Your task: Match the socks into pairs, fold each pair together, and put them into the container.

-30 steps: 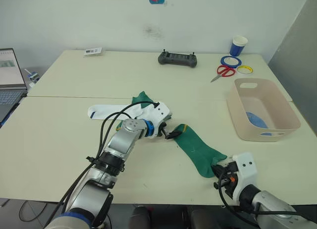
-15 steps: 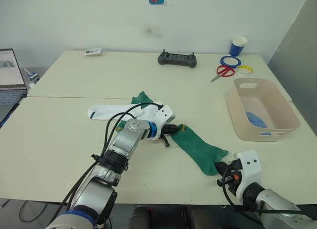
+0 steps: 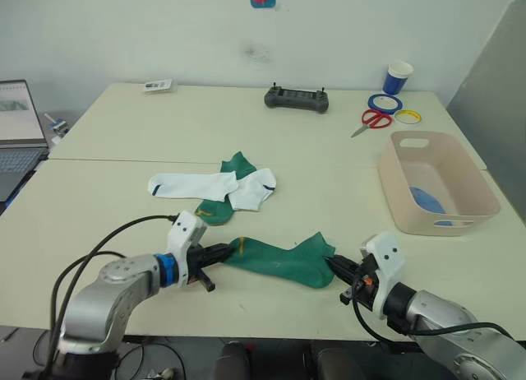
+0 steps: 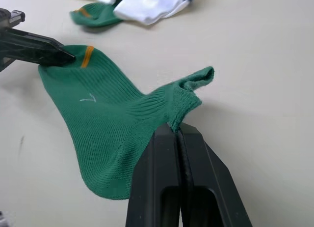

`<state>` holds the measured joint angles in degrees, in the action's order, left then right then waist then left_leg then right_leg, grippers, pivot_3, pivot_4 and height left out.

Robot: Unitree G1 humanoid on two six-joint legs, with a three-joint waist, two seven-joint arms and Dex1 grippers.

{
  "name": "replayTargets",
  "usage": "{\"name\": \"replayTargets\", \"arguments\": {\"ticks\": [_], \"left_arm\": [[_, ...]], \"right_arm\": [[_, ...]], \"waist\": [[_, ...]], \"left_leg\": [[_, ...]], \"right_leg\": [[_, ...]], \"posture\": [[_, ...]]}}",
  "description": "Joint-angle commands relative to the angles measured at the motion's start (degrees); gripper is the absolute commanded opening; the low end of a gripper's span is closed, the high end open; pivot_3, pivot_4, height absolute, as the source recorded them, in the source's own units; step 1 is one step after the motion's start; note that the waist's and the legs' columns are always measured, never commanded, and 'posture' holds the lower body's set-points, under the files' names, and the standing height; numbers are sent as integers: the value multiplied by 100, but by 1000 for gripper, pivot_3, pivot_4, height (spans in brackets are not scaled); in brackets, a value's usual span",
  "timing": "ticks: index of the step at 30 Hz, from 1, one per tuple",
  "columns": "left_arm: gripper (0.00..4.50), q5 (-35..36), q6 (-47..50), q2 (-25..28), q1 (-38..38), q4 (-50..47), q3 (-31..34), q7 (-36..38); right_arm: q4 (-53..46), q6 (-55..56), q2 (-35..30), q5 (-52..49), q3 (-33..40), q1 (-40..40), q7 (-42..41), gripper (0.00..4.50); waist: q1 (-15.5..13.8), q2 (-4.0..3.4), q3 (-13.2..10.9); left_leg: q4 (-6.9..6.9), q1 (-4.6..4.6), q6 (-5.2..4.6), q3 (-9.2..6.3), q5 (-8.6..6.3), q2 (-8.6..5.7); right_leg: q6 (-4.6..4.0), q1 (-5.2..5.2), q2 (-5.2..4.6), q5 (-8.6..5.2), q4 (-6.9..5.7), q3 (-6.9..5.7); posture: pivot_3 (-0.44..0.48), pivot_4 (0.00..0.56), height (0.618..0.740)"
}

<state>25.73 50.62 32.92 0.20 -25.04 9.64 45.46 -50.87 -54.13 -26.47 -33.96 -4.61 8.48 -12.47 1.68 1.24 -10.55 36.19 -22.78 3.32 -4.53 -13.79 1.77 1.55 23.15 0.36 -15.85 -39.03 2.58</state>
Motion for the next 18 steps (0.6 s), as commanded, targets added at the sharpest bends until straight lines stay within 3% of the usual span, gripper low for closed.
{"name": "replayTargets", "arguments": {"ticks": [1,8,18], "left_arm": [[6,225,-52,-130,-490,-635,373,-357],[6,176,-330,-284,-979,-796,320,-790],[6,176,-502,-98,-1307,-625,139,-771]], "right_arm": [[10,171,-21,165,-292,45,-81,0],[236,369,-279,697,-600,298,-111,0],[298,278,-192,862,-572,286,-103,0]], "waist": [[1,4,4],[-2,14,12],[3,15,15]], "left_leg": [[0,3,0,3,0,0],[0,5,0,4,0,-3],[-1,5,0,5,0,-1]], "right_leg": [[0,-3,-1,0,0,3],[-1,-3,-3,0,0,3],[-4,-1,0,0,0,5]], "posture": [[0,150,740],[0,150,740],[0,150,740]]}}
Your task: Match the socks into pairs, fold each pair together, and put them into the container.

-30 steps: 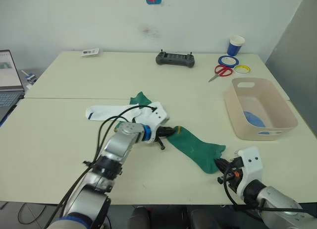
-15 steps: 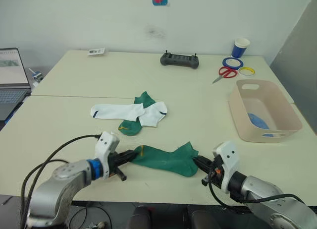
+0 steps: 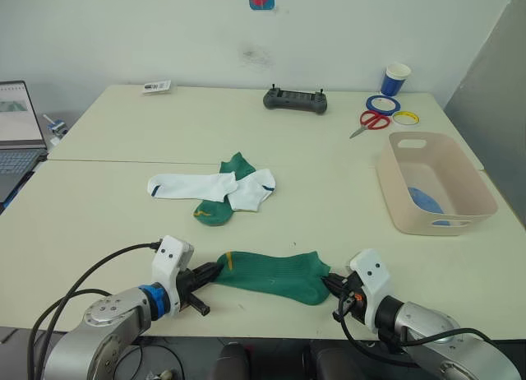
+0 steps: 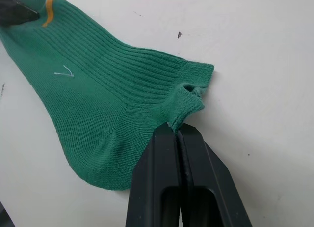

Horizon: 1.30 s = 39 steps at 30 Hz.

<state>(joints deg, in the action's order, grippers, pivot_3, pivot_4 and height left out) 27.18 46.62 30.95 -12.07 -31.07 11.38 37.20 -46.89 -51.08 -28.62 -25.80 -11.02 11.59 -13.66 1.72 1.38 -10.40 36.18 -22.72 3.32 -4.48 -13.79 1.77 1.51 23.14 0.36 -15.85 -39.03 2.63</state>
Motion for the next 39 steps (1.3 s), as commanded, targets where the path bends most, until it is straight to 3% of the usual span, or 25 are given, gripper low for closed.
{"name": "replayTargets", "arguments": {"ticks": [1,4,7,18,19,20,22,30,33,36,37,39], "left_arm": [[6,17,-174,125,-104,2,-52,85],[6,120,-277,191,-186,54,-37,268],[619,116,-422,249,-298,24,-36,340],[3964,-167,-573,148,-123,134,-232,-141],[4249,-184,-533,158,-97,143,-255,-185],[4478,-139,-456,156,-43,146,-256,-221],[4236,-81,-337,164,37,138,-272,-281],[1987,119,57,363,-19,-132,-281,-295],[1350,388,347,505,-145,-420,-94,-202],[459,663,606,654,-213,-588,115,-159],[119,744,684,700,-235,-640,171,-158],[33,857,801,744,-253,-705,228,-177]], "right_arm": [[-95,-28,30,26,67,-32,-5,0],[-115,-182,76,-41,114,-10,29,0],[-155,-270,82,-14,175,37,63,644],[4,-57,199,261,206,-13,181,4426],[24,-55,220,281,199,-20,174,4500],[47,-62,276,282,174,-44,178,4500],[98,-90,408,285,143,-98,220,4500],[100,-270,610,174,86,-164,171,1789],[-63,-391,596,-21,107,-83,48,1138],[-210,-498,535,-147,175,23,-31,95],[-233,-520,515,-182,227,34,-40,0],[-247,-548,490,-221,298,26,-59,0]], "waist": [[0,0,0],[0,0,1],[0,-1,3],[0,5,22],[1,7,24],[1,7,27],[3,6,29],[9,5,30],[10,5,30],[10,5,29],[10,5,29],[10,5,29]], "left_leg": [[0,0,0,0,0,0],[0,0,0,0,0,0],[0,0,0,1,0,0],[-1,14,0,1,0,0],[0,15,0,1,0,0],[-1,17,0,2,0,0],[-1,21,0,2,0,1],[-4,18,0,2,0,3],[-8,15,0,3,0,4],[-10,12,0,2,0,5],[-10,12,0,2,0,5],[-10,12,0,1,0,6]], "right_leg": [[0,0,0,0,0,0],[-1,0,0,0,0,-1],[-4,0,0,-2,0,0],[-46,-9,-1,-16,-1,1],[-50,-10,-1,-13,-1,2],[-52,-10,-1,-12,-1,2],[-52,-14,0,-12,-1,1],[-51,-13,2,-13,3,3],[-50,-7,2,-13,3,1],[-51,-3,2,-13,3,1],[-54,-3,2,-15,3,0],[-60,-3,2,-18,3,0]], "posture": [[0,150,740],[0,150,740],[0,150,740],[0,150,740],[0,150,740],[0,150,740],[0,150,740],[0,150,740],[0,150,740],[0,150,740],[0,150,740],[0,150,740]]}}
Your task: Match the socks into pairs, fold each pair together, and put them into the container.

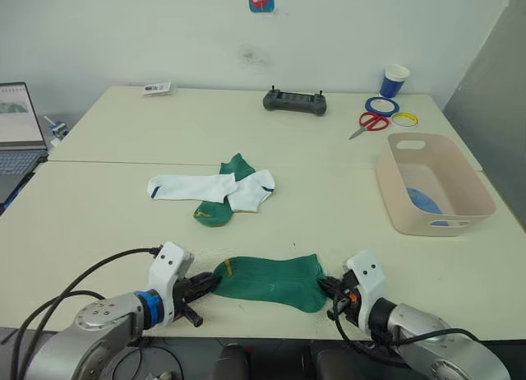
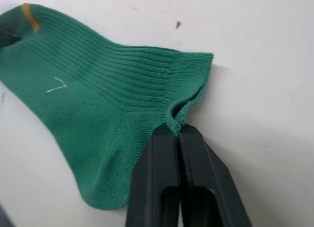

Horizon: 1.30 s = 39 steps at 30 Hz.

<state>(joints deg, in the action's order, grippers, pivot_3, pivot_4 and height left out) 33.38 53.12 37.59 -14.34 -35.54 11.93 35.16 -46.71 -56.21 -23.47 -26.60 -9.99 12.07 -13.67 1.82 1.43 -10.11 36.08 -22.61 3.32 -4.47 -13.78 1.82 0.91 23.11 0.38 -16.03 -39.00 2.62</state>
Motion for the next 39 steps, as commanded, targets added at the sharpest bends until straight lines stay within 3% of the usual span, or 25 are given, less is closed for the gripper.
{"name": "replayTargets", "arguments": {"ticks": [1,13,16,19,27,32,39], "left_arm": [[33,268,190,82,-20,-278,173,-12],[33,462,335,165,-78,-319,244,-161],[0,385,221,274,-95,-280,204,-95],[580,298,-58,263,-149,-217,242,-55],[2986,449,-435,296,-292,-74,808,136],[4473,822,-290,180,-135,202,1483,-8],[4473,833,-320,-140,22,583,1587,-330]], "right_arm": [[-256,-46,-22,-153,227,-44,-57,0],[-232,-554,99,-338,347,-320,92,0],[-259,-509,15,-210,324,-358,103,684],[-327,-493,-46,-192,358,-396,106,1686],[-537,-474,-267,-207,453,-479,34,4453],[-809,-470,-530,-487,618,-1034,-333,4500],[-430,-387,-1004,-893,539,-2900,-1194,4500]], "waist": [[-1,0,0],[-1,0,0],[-1,0,-1],[-1,0,-1],[-2,0,-1],[2,0,-6],[5,9,-10]], "left_leg": [[1,0,0,1,0,0],[0,-4,0,1,0,-1],[-1,-4,0,0,0,0],[0,-3,0,3,0,-2],[-1,-6,0,1,0,0],[0,-5,0,2,0,0],[0,-9,0,2,0,-1]], "right_leg": [[-1,0,0,-1,0,1],[1,4,0,0,1,1],[-5,5,0,-3,0,0],[-6,5,-2,-3,1,3],[-8,7,-1,-4,1,0],[-7,6,-1,-4,3,-1],[-2,6,0,1,4,-5]], "posture": [[0,150,740],[0,150,740],[0,150,740],[0,150,740],[0,150,740],[0,150,740],[0,150,740]]}}
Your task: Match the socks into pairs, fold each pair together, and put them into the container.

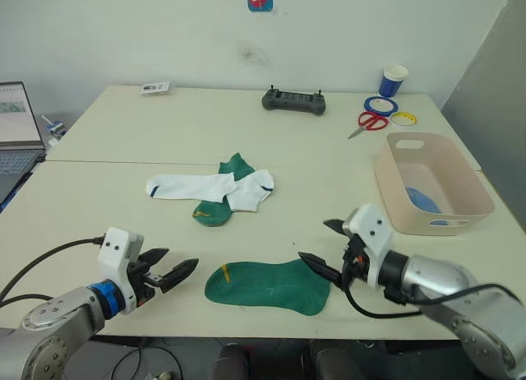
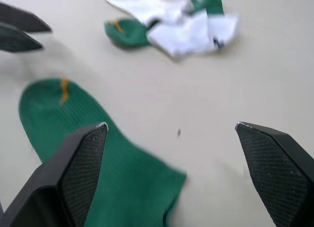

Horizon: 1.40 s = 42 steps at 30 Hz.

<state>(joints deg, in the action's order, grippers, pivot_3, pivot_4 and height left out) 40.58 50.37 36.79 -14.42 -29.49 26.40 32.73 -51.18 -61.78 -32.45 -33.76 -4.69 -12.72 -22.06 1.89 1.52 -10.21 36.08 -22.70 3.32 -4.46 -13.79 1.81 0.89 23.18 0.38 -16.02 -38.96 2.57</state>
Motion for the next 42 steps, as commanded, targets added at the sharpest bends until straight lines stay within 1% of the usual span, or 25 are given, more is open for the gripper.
{"name": "replayTargets", "arguments": {"ticks": [1,3,5,8,12,16,20,23,28,30,31,35,36,40,42], "left_arm": [[4473,114,-48,-103,37,-1,156,-131],[4473,144,16,-222,124,71,178,-308],[4473,343,264,-435,327,111,178,-604],[4473,670,693,-814,706,70,100,-1162],[4473,564,948,-1390,1365,286,-47,-2112],[4473,198,773,-1830,2028,847,-333,-2654],[4473,92,1014,-2254,2525,1183,-628,-3034],[3911,-84,980,-2460,2883,1606,-641,-3270],[2299,-234,962,-2632,3344,1964,-743,-3326],[1744,-286,959,-2524,3409,1959,-845,-3160],[1365,-305,953,-2479,3420,1961,-876,-3103],[148,-280,916,-2316,3660,2000,-683,-3116],[44,-279,872,-2245,3797,2029,-656,-3086],[44,-292,779,-2050,4345,2288,-553,-3052],[44,-269,822,-1933,4774,2506,-509,-3007]], "right_arm": [[104,181,-131,-212,-11,-644,-437,4500],[275,192,-157,-263,-124,-1049,-604,4500],[445,191,-53,-261,-245,-1377,-634,4500],[695,278,103,-22,-449,-1641,-491,4500],[797,351,117,191,-586,-1684,-421,4500],[802,371,97,263,-601,-1628,-418,4500],[791,358,154,312,-584,-1595,-370,4500],[763,342,202,349,-580,-1560,-322,4500],[687,278,232,327,-544,-1504,-274,4500],[667,260,219,324,-528,-1501,-251,4500],[664,255,218,324,-526,-1503,-242,4500],[641,243,253,330,-524,-1494,-177,4500],[629,239,265,328,-526,-1483,-159,4500],[604,230,285,314,-546,-1462,-103,4500],[591,230,278,309,-534,-1442,-98,4500]], "waist": [[-2,3,0],[-6,3,-1],[-15,1,-2],[-18,3,-2],[-32,5,-1],[-26,5,0],[-35,5,1],[-44,3,2],[-70,1,3],[-62,3,3],[-58,3,3],[-45,5,1],[-39,7,0],[-34,8,-1],[-31,8,-1]], "left_leg": [[0,-3,0,-1,0,0],[-2,-6,-1,-4,-1,1],[-4,-6,-1,-7,-1,1],[-2,-7,-1,-12,-1,1],[3,-10,-1,-11,0,-3],[4,-7,0,-10,0,-4],[4,-6,0,-13,1,-4],[6,-6,1,-12,2,-6],[6,-6,21,-15,14,-11],[8,-8,25,-12,16,-13],[8,-8,25,-12,16,-13],[5,-10,25,-14,16,-11],[5,-11,25,-15,16,-10],[5,-13,25,-15,17,-10],[5,-13,26,-14,17,-10]], "right_leg": [[14,3,0,8,1,-1],[26,3,0,11,1,-5],[25,4,0,10,1,-8],[27,3,0,12,0,-12],[38,-1,-1,19,-1,-9],[42,-1,-1,22,-2,-7],[42,-3,1,24,-4,-9],[46,-5,0,26,-4,-8],[55,-7,-1,35,-4,-9],[59,-7,-2,39,-2,-5],[59,-7,-2,39,-1,-4],[59,-3,0,39,-1,-7],[59,-2,0,39,-1,-8],[59,0,1,39,-1,-8],[59,0,1,39,-1,-7]], "posture": [[0,150,740],[0,150,740],[0,150,740],[0,150,740],[0,150,740],[0,150,740],[0,150,740],[0,150,740],[0,150,740],[0,150,740],[0,150,740],[0,150,740],[0,150,740],[0,150,740],[0,150,740]]}}
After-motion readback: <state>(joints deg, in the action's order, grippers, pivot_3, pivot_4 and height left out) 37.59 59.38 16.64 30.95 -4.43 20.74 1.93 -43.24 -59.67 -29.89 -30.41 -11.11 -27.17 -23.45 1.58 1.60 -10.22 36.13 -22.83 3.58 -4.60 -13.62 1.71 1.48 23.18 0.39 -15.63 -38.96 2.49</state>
